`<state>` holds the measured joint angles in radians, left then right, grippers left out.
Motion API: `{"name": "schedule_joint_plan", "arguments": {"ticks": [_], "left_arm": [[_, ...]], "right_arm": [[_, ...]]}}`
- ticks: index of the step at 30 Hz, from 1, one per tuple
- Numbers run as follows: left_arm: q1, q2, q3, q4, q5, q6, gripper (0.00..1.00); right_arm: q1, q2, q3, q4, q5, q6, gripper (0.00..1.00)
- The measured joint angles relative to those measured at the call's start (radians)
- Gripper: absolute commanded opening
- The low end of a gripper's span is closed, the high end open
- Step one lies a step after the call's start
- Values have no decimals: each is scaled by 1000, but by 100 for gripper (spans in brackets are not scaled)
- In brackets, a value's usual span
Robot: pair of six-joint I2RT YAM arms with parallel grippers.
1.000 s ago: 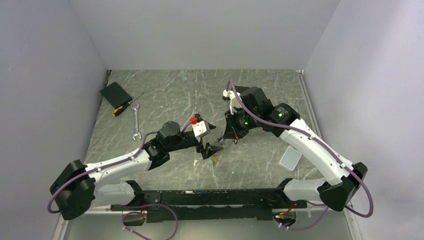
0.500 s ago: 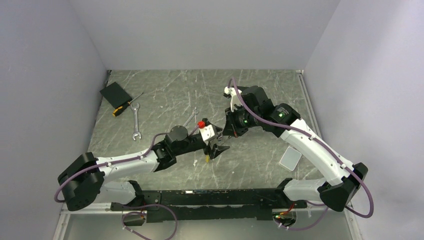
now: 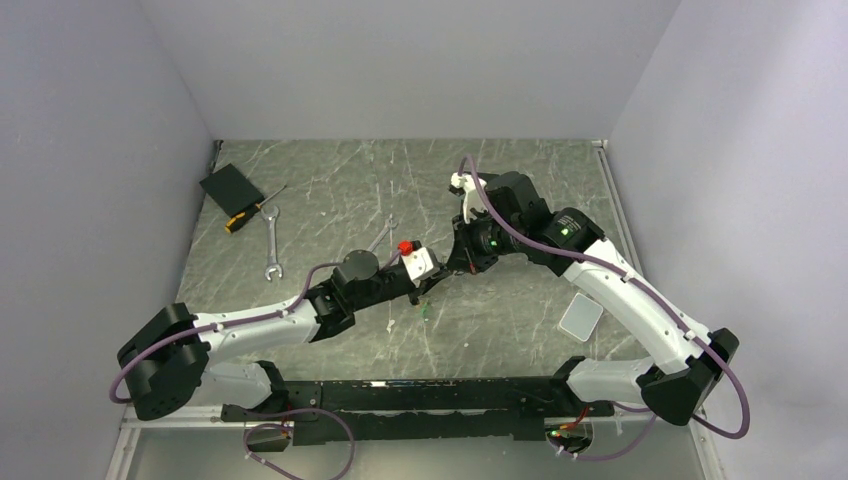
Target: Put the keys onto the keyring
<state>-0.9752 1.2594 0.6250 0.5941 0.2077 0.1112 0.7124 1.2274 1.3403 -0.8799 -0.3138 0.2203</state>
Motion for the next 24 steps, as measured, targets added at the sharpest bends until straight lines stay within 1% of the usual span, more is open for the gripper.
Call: {"name": "schedule_joint_plan", "arguments": {"ticks": [2, 3, 5, 6, 7, 12, 17, 24], "left_arm": [[0, 0, 0, -1, -1, 3, 0], [0, 0, 0, -1, -2, 5, 0], [0, 0, 0, -2, -3, 8, 0], [0, 0, 0, -3, -3, 8, 0], [0, 0, 0, -12, -4, 8, 0], [0, 0, 0, -46, -15, 6, 0], [0, 0, 0, -42, -51, -3, 0], [0, 0, 0, -11, -84, -48, 0]], "right_arm": [[0, 0, 0, 0, 2, 0, 0], [0, 0, 0, 0, 4, 0, 5], [0, 0, 0, 0, 11, 0, 26], [0, 0, 0, 0, 15, 4, 34], [0, 0, 0, 2, 18, 7, 37], [0, -4, 0, 21, 27, 12, 38], [0, -43, -12, 58, 36, 29, 37], [0, -101, -79, 135, 34, 60, 34]]}}
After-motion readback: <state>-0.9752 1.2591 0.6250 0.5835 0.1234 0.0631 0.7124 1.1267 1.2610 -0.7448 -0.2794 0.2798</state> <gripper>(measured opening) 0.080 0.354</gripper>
